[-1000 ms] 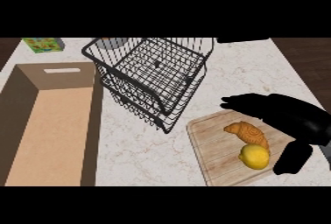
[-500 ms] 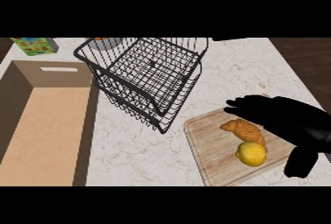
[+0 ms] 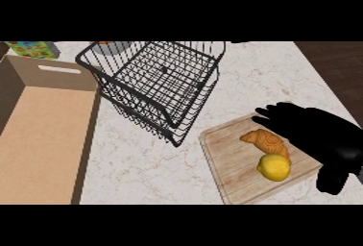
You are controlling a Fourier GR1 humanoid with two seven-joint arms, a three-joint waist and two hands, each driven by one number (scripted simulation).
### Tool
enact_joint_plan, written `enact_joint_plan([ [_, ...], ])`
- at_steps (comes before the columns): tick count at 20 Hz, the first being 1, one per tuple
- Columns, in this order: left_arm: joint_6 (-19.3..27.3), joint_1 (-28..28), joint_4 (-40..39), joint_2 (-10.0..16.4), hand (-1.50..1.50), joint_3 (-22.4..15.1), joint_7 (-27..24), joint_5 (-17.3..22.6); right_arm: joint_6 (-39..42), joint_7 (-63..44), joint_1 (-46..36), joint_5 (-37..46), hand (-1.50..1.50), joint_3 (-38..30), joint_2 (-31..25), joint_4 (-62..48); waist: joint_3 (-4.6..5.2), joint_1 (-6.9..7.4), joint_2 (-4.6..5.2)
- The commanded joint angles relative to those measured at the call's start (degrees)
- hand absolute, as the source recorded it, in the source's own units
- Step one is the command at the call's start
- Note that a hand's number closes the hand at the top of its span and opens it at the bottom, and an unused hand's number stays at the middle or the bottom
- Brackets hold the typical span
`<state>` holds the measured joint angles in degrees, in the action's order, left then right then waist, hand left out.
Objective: Pick the croissant from the cutting board and place it in the tiered basket
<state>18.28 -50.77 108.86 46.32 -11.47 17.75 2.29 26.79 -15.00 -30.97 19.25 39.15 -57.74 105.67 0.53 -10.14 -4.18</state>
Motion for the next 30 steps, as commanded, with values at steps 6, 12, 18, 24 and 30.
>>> enact_joint_plan([
  [6, 1.7, 24.7, 11.4, -5.7, 0.0, 1.9, -17.9, -0.7, -1.0, -7.8, 2.3, 8.4, -1.5, 4.4, -0.3, 1.7, -0.08, 1.17, 3.06],
  [12, -1.3, 36.6, 1.5, -8.6, 0.0, -0.2, -22.6, 0.1, -1.5, -15.8, 7.4, 13.3, -1.5, 6.4, -0.7, 5.1, -0.31, 4.56, 4.07],
  [18, -3.4, 47.4, -5.3, -11.7, 0.0, -2.2, -20.5, -0.2, -11.7, -15.1, 13.3, 18.1, -1.5, 3.4, -0.1, 3.9, -0.55, 6.08, 4.48],
  [24, -6.0, 53.0, -8.9, -14.0, 0.0, -2.2, -19.2, -1.2, -15.4, -10.4, 19.7, 18.5, -1.5, -3.0, -4.1, 2.3, -0.57, 8.74, 4.26],
  [30, -8.4, 54.6, -12.8, -17.3, 0.0, -1.6, -20.9, -2.8, -10.1, -13.6, 23.3, 20.4, -1.5, -5.0, 0.6, 5.5, -0.52, 9.6, 4.13],
])
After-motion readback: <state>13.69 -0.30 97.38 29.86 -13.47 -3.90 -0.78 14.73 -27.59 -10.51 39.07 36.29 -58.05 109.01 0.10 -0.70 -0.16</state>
